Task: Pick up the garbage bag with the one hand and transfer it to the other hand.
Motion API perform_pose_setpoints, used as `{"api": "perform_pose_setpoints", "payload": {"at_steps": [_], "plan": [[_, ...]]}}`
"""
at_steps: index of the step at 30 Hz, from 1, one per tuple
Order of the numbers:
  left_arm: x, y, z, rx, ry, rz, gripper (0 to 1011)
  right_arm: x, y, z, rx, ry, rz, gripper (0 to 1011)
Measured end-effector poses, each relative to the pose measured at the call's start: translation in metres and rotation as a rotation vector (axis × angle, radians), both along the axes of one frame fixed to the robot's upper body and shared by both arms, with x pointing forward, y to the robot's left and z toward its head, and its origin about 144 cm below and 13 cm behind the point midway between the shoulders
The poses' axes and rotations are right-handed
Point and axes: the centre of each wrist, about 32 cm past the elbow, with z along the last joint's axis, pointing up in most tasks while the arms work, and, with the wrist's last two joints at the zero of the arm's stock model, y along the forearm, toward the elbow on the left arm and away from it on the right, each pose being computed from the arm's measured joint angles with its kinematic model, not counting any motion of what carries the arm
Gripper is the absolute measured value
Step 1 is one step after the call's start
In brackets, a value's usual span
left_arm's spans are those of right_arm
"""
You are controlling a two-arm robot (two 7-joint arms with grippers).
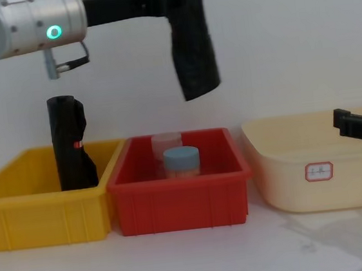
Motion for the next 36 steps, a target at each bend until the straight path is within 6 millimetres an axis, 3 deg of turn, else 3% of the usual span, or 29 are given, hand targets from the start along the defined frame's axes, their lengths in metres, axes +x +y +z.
{"api": "perform_pose_setpoints", "payload": {"at_steps": [9, 21, 36], "plan": [[0.007, -0.021, -0.001, -0.031, 0.016, -0.082, 371, 0.000, 0.000, 0.000, 0.000, 0.000, 0.000, 1001], [0.012, -0.034, -0.002, -0.041, 0.025, -0.120, 371, 0.002, 0.001, 0.002, -0.003, -0.006, 0.006, 1001], [0.014, -0.040, -0.002, -0.045, 0.029, -0.135, 371, 0.028, 0.019, 0.034, -0.037, -0.089, 0.118, 1001]]}}
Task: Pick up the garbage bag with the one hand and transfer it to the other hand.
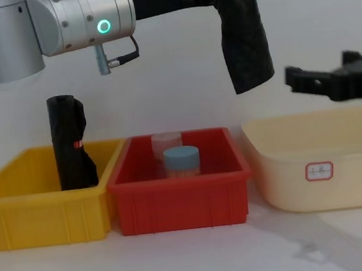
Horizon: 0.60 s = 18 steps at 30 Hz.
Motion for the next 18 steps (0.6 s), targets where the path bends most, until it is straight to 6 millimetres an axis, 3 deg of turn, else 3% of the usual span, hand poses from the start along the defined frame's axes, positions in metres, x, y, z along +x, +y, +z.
{"api": "perform_pose_setpoints", "payload": {"at_steps": [18], "plan": [[0.001, -0.002, 0.000, -0.001, 0.001, -0.005, 371, 0.036, 0.040, 0.022, -0.027, -0.059, 0.083, 1001]]}}
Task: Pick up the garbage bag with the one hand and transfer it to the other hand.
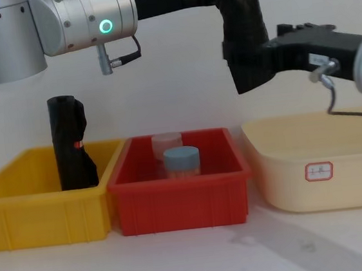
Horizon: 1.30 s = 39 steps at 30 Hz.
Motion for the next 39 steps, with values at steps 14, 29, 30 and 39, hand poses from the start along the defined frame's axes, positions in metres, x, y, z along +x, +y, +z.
{"api": "perform_pose_setpoints", "payload": {"at_steps": [14, 29, 30, 39], "plan": [[0.000, -0.001, 0.000, 0.000, 0.000, -0.001, 371, 0.021, 0.020, 0.005, -0.030, -0.082, -0.034, 1001], [0.000, 0.000, 0.000, -0.001, 0.001, 0.001, 371, 0.037, 0.031, -0.001, -0.090, -0.122, -0.061, 1001], [0.000, 0.000, 0.000, 0.000, 0.001, 0.001, 371, 0.038, 0.031, -0.002, -0.093, -0.123, -0.061, 1001], [0.000, -0.001, 0.000, 0.000, 0.001, 0.000, 371, 0.043, 0.035, -0.007, -0.120, -0.116, -0.071, 1001]]}}
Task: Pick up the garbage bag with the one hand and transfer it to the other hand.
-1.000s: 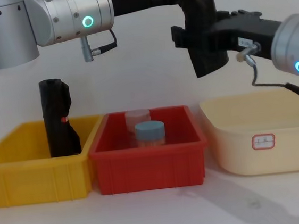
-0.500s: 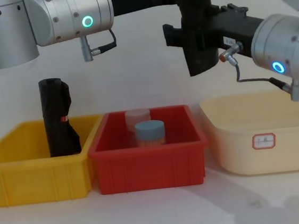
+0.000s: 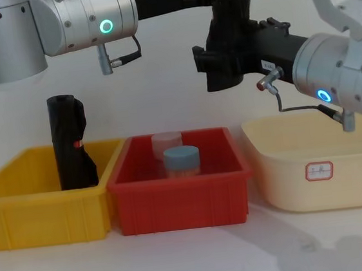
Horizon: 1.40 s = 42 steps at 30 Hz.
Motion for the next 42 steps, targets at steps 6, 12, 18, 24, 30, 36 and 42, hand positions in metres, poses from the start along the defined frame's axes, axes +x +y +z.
{"api": "perform_pose_setpoints", "payload": {"at_steps": [6, 12, 18, 24, 30, 36, 42], "plan": [[0.000, 0.000, 0.000, 0.000, 0.000, -0.001, 371, 0.003, -0.001, -0.002, -0.007, 0.010, -0.013, 1001], [0.000, 0.000, 0.000, 0.000, 0.000, -0.003, 371, 0.004, -0.004, -0.003, -0.004, 0.022, -0.026, 1001], [0.000, 0.000, 0.000, 0.000, 0.000, -0.003, 371, 0.006, -0.006, -0.004, 0.022, 0.051, -0.035, 1001], [0.000, 0.000, 0.000, 0.000, 0.000, -0.002, 371, 0.007, -0.010, -0.003, 0.084, 0.104, -0.034, 1001], [0.000, 0.000, 0.000, 0.000, 0.000, -0.002, 371, 0.007, -0.012, 0.001, 0.160, 0.156, -0.018, 1001], [0.000, 0.000, 0.000, 0.000, 0.000, -0.002, 371, 0.007, -0.012, 0.006, 0.217, 0.192, 0.000, 1001], [0.000, 0.000, 0.000, 0.000, 0.000, -0.001, 371, 0.008, -0.009, 0.011, 0.271, 0.224, 0.021, 1001]]}}
